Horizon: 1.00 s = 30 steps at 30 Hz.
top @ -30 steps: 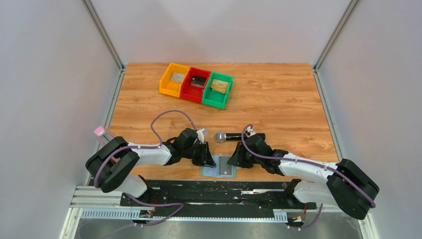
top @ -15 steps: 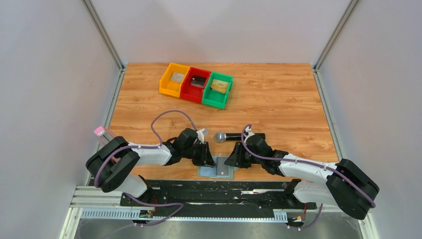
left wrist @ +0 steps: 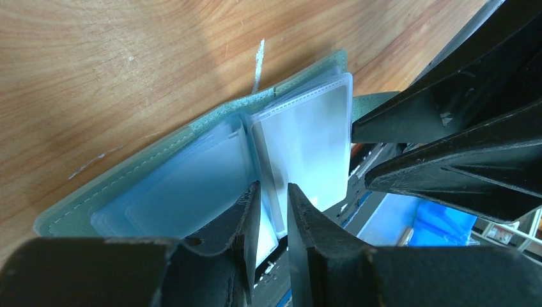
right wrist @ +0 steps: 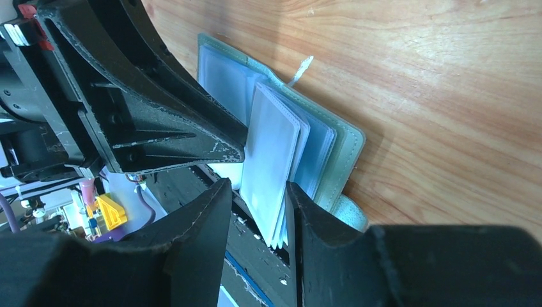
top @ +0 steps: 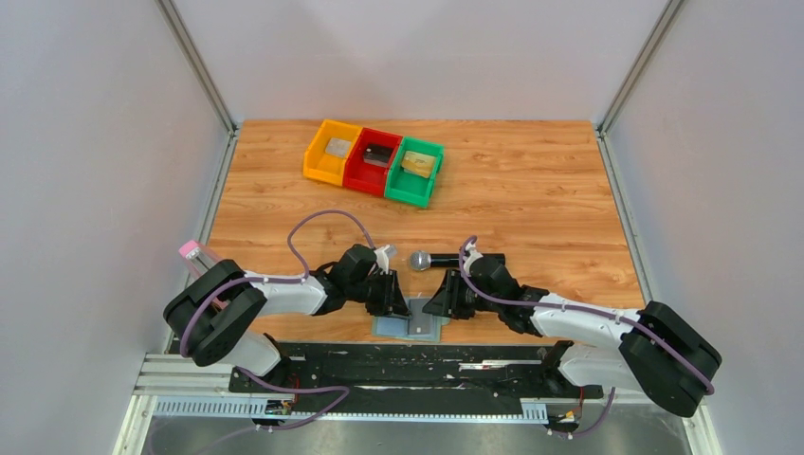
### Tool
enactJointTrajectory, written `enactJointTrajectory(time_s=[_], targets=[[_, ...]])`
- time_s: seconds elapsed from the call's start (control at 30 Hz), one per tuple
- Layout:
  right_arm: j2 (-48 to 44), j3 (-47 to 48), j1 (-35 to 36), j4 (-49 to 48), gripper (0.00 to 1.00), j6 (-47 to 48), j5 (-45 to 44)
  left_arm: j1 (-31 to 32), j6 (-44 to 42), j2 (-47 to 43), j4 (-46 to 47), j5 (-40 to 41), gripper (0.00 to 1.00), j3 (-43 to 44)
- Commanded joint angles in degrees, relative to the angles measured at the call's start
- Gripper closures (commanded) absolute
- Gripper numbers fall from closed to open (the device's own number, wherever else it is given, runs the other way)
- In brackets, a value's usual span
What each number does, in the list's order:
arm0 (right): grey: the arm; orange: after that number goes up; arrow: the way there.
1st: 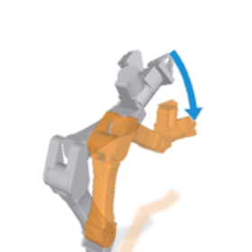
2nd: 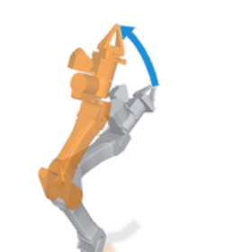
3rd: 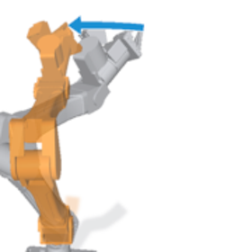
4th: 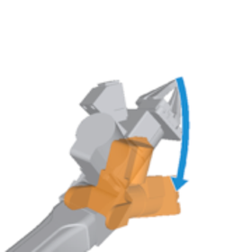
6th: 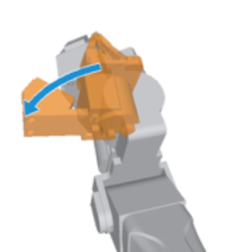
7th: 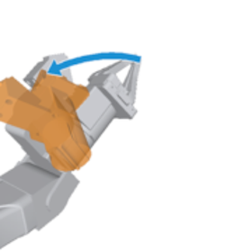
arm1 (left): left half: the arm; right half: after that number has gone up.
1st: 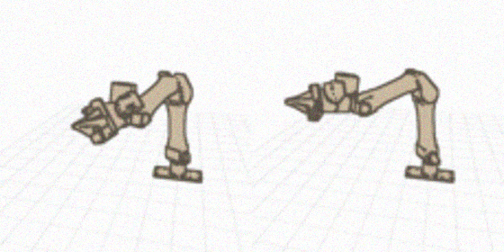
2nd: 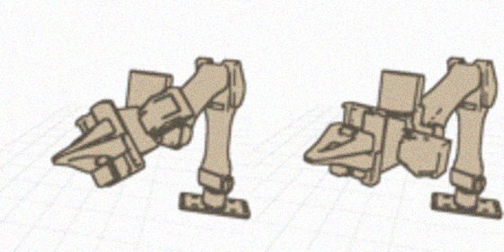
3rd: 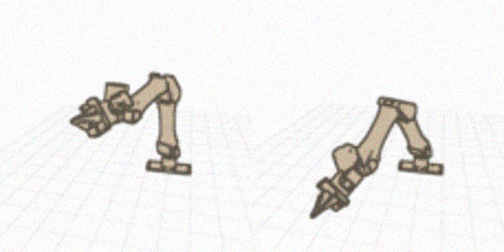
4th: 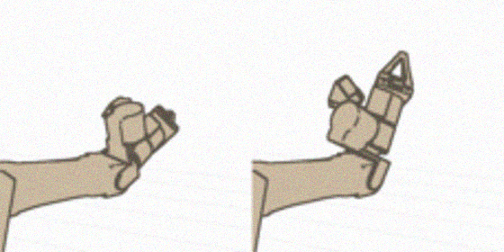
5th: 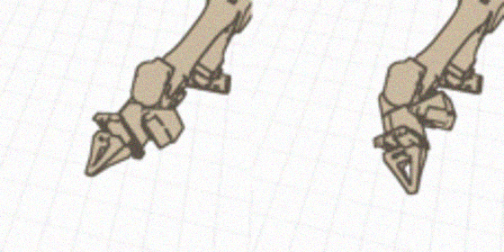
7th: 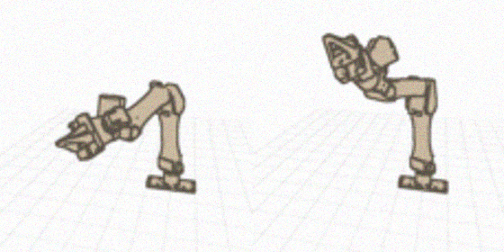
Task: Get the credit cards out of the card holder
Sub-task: Remove the credit card from the card holder.
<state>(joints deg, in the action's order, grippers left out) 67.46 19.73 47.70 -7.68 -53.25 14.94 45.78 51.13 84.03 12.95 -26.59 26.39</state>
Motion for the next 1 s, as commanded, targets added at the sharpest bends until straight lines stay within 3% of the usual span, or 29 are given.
enactJointTrajectory(time_s=[0.0,0.1,0.23,0.33,0.6,0.73,0.97], targets=[[0.18,0.74,0.02,-4.07,0.64,0.08,1.14,0.29,0.19,0.04,2.27,-0.58,0.7,-0.37],[-0.39,0.9,0.03,-3.28,0.67,-0.14,-0.53,0.33,0.59,0.23,2.92,-1.42,0.7,-0.28],[-2.63,4.25,0.02,11.19,0.68,-0.65,-9.39,0.28,1.29,0.59,4.15,-1.85,0.73,-0.38],[-6.06,5.27,0.02,16.31,0.66,-0.36,-12.22,0.32,2.25,2.01,7.18,-2.98,0.73,-0.38],[-8.88,4.43,0.16,15.9,0.65,-1.27,-10.28,0.98,6.63,5.87,16.29,-6.5,0.74,-0.32],[-7.04,4.56,0.56,13.98,0.66,-0.97,-8.7,0.98,4.4,1.59,10.16,-4.22,0.73,0.58],[-3.39,5.48,1.07,13.24,0.65,-0.99,-9.09,0.98,-0.67,-8.52,-8.61,3.18,0.73,3.1]])
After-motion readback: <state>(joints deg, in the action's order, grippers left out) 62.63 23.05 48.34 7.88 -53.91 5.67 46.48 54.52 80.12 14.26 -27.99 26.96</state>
